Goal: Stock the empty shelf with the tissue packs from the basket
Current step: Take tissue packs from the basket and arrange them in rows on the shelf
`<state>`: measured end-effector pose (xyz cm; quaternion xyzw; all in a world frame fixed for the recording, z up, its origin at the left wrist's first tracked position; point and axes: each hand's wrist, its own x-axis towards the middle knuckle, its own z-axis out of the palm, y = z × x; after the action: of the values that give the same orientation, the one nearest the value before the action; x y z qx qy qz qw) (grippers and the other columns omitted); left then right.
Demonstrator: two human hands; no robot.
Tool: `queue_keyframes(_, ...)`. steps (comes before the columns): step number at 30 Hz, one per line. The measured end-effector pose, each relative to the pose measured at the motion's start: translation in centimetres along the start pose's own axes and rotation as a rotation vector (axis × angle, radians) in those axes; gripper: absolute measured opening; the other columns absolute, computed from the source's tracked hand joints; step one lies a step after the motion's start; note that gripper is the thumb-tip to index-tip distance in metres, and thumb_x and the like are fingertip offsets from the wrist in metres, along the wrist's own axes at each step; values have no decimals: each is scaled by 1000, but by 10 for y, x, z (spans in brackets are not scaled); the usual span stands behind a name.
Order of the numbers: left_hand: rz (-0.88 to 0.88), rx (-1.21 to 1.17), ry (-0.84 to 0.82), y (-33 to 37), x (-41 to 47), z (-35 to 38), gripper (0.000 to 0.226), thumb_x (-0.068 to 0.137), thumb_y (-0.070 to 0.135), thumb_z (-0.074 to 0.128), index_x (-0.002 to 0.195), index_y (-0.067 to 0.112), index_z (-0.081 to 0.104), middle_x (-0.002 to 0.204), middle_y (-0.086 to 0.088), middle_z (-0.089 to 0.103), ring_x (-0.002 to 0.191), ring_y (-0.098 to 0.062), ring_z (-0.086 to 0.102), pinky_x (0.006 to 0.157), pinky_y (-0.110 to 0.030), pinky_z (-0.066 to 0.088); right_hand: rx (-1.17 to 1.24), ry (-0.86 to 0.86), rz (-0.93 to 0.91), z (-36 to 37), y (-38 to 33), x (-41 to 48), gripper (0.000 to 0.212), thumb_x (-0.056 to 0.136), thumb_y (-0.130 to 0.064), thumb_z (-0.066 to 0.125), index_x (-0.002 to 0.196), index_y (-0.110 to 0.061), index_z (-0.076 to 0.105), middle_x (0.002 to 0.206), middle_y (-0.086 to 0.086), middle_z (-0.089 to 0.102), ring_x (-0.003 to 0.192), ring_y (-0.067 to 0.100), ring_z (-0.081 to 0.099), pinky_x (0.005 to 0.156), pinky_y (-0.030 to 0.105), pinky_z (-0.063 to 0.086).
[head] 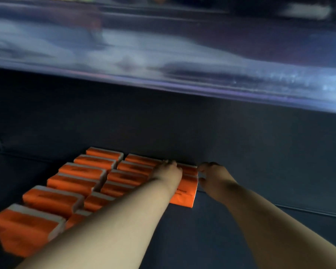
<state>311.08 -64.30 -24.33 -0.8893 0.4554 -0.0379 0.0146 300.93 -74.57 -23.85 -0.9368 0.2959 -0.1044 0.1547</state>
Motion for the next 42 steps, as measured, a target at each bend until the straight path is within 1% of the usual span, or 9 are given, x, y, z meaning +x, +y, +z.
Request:
queue_keyframes(8,20,37,52,-2,-14,-2,39,97,3,29,135,4,40,141,-16,32,132,-33,29,108,-41,30,-48,2,-16,-6,-9,-9,38,90,-15,46,127,-22,52,126,6,52,110,25,55,87,27,47)
queue_keyframes(13,56,83,98,1,-48,-23,40,95,4,37,134,7,42,139,-12,37,131,-30,34,105,-39,33,-83,-34,-60,-18,-15,-40,41,89,-16,48,128,-26,51,124,3,52,110,25,54,80,20,38)
queue_keyframes(17,78,109,107,7,-97,-35,44,89,9,55,131,11,43,134,-8,41,128,-27,38,100,-35,36,-182,-66,-83,-30,-22,-81,35,87,-17,49,121,-28,52,120,4,51,108,25,53,81,25,42)
queue_keyframes(20,101,110,107,14,-138,-40,46,85,15,64,127,14,44,130,-5,43,125,-25,40,94,-34,39,-204,-67,-87,-40,-32,-116,40,87,-13,48,124,-27,50,121,3,49,111,24,51,90,30,47)
queue_keyframes(28,196,5,80,36,-266,-40,34,89,26,57,119,11,49,122,-6,44,122,-26,41,96,-38,40,-231,-129,-149,-44,-49,-237,40,89,-16,47,129,-20,48,132,6,45,123,27,43,99,38,43)
queue_keyframes(32,236,-107,105,46,-326,-23,33,90,28,55,120,16,48,122,-2,45,122,-22,41,94,-35,40,-147,-155,-138,-28,-46,-300,41,88,-17,51,129,-21,49,129,6,47,122,26,44,98,32,41)
queue_keyframes(37,217,-258,76,46,-386,20,53,91,36,52,139,23,36,140,8,39,131,-13,34,103,-25,32,-54,-248,-46,7,-27,-373,44,88,-20,54,131,-27,49,137,1,46,121,21,48,99,26,40)
queue_keyframes(40,170,-302,17,40,-409,42,52,90,36,53,139,26,37,138,11,40,129,-11,35,99,-28,39,-50,-309,-4,20,-12,-402,44,87,-23,55,130,-30,48,136,-2,46,121,19,48,91,21,37)
queue_keyframes(42,161,-320,-16,36,-418,53,52,91,35,53,140,27,37,138,11,40,129,-11,35,101,-29,38,-67,-335,15,25,-4,-416,43,88,-27,57,130,-30,49,135,-4,48,122,17,48,92,21,36)
